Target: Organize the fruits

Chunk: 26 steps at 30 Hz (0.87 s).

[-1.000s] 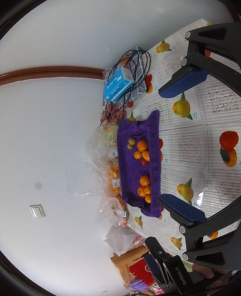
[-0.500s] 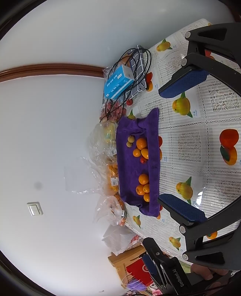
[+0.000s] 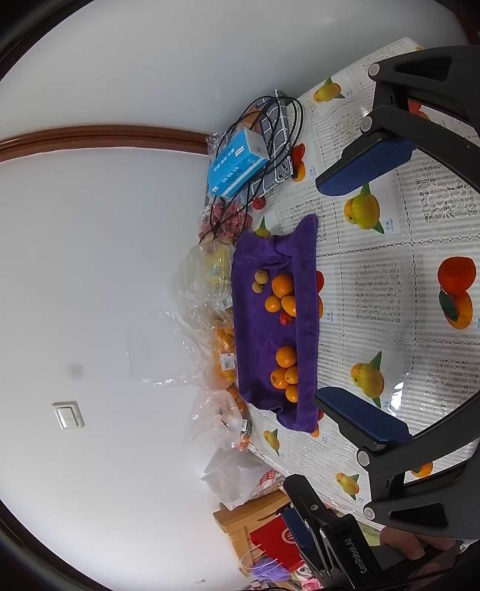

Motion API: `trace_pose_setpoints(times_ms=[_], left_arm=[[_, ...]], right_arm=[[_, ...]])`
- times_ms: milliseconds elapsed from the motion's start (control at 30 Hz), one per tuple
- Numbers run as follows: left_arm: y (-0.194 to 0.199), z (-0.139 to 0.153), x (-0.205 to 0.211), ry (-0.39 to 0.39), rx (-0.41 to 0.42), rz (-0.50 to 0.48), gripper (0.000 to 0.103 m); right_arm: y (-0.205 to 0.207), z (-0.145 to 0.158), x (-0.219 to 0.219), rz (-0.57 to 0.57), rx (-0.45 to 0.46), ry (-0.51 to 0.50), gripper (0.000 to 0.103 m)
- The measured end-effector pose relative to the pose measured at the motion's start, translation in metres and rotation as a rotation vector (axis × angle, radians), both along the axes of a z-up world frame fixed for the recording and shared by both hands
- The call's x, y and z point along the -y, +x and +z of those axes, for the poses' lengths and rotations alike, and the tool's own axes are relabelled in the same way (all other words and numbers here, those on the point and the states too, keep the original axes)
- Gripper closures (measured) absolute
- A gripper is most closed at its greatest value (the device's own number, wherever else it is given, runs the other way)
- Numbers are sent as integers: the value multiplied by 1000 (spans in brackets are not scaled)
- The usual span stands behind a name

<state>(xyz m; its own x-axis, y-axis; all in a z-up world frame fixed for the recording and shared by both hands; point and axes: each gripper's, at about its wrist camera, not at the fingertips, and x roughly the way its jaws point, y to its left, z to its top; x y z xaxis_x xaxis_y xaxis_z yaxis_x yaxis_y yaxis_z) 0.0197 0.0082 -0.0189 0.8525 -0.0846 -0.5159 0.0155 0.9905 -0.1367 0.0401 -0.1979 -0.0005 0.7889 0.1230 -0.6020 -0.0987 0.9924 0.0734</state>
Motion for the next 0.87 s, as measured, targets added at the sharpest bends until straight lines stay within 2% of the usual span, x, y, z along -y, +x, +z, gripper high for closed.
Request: trace_pose_setpoints(times_ms=[867], left_arm=[[1,0,0,-2,2,0,10]], right_arm=[[1,1,1,13,4,-2,1]])
